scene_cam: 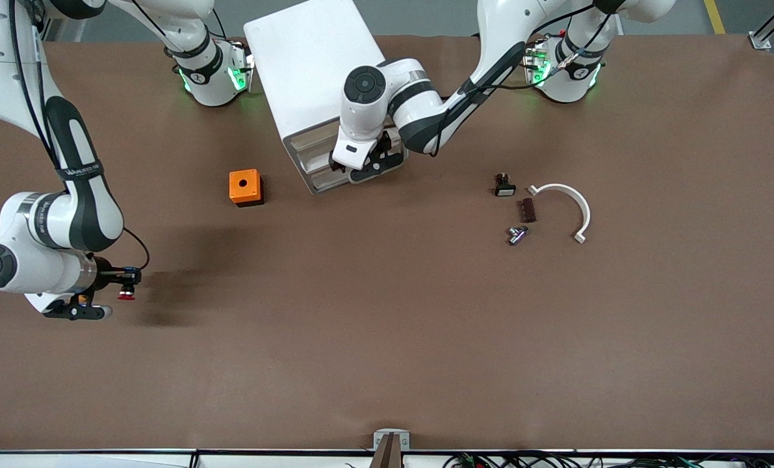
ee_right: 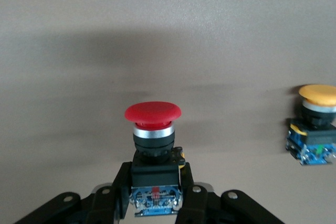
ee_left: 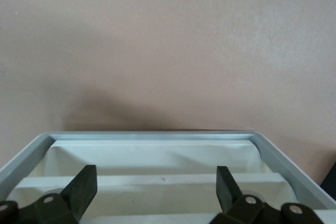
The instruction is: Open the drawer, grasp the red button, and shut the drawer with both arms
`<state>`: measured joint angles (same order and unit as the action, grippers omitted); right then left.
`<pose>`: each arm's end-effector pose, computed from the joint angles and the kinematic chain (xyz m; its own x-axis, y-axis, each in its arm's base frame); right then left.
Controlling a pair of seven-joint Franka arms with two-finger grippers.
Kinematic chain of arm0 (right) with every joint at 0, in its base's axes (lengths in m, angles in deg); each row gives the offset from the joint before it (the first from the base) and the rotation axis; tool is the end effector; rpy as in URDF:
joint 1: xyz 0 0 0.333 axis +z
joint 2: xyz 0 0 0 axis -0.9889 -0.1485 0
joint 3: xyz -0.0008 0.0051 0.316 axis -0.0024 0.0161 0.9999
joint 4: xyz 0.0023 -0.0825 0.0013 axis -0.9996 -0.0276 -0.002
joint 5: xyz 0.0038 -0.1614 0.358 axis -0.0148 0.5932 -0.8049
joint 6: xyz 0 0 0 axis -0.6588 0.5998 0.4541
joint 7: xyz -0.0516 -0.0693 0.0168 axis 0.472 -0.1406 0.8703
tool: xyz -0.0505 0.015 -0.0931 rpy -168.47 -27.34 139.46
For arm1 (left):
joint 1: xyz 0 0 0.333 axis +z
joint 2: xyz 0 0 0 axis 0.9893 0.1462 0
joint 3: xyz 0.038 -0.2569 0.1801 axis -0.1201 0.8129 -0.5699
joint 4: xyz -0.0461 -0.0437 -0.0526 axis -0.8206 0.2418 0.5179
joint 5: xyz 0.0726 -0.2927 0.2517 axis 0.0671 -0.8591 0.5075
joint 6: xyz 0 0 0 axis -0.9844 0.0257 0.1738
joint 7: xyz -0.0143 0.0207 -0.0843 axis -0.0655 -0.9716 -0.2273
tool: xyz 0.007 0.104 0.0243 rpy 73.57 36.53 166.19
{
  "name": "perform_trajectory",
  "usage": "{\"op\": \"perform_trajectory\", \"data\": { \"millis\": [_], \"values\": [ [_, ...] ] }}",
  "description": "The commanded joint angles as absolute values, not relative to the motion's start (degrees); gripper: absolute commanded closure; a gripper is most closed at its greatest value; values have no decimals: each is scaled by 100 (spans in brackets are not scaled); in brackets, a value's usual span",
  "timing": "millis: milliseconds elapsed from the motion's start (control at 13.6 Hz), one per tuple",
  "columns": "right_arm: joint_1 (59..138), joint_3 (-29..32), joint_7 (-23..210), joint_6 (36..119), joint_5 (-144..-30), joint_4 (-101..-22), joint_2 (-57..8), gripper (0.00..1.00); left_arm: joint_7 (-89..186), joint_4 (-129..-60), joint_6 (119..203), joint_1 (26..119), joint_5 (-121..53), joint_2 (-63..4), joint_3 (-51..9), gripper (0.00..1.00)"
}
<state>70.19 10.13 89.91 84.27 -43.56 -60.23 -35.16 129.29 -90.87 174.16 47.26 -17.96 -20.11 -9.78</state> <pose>0.6483 -0.1006 0.2338 0.9836 -0.0562 -0.1713 -0.0483 -0.9976 0.0500 0.3425 -0.5891 0.2861 0.9010 0.3949 -0.1796 0.4108 -0.9097 0.0610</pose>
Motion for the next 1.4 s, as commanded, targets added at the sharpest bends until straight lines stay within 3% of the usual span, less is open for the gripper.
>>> {"op": "perform_trajectory", "data": {
  "millis": [0,514,882,955,1029,1102,1322],
  "values": [
    [6846,1126,9022,8750,-4231,-6173,-3512,75,12993,-9042,17400,4592,-2055,-1975,-945,0],
    [6828,1074,9014,9261,-4231,-6243,-3793,76,12889,-9033,17426,4626,-2548,-1975,-953,0],
    [6854,1074,9005,9209,-4231,-6332,-3793,70,11871,-8840,17278,5600,-2461,-2106,-1033,0],
    [6863,1074,8996,9209,-4231,-6323,-3793,47,11564,-8805,17190,5872,-2330,-2142,-1033,0],
    [6880,1074,8987,9200,-4231,-6314,-3776,9,11317,-8743,17093,6127,-2181,-2168,-1024,0],
    [6881,1074,8987,9200,-4231,-6305,-3758,0,11062,-8673,16936,6286,-2057,-2186,-1033,0],
    [6898,1091,9005,9051,-4239,-6226,-3347,0,10656,-8532,16698,6655,-1540,-2204,-1033,0]
  ]
}}
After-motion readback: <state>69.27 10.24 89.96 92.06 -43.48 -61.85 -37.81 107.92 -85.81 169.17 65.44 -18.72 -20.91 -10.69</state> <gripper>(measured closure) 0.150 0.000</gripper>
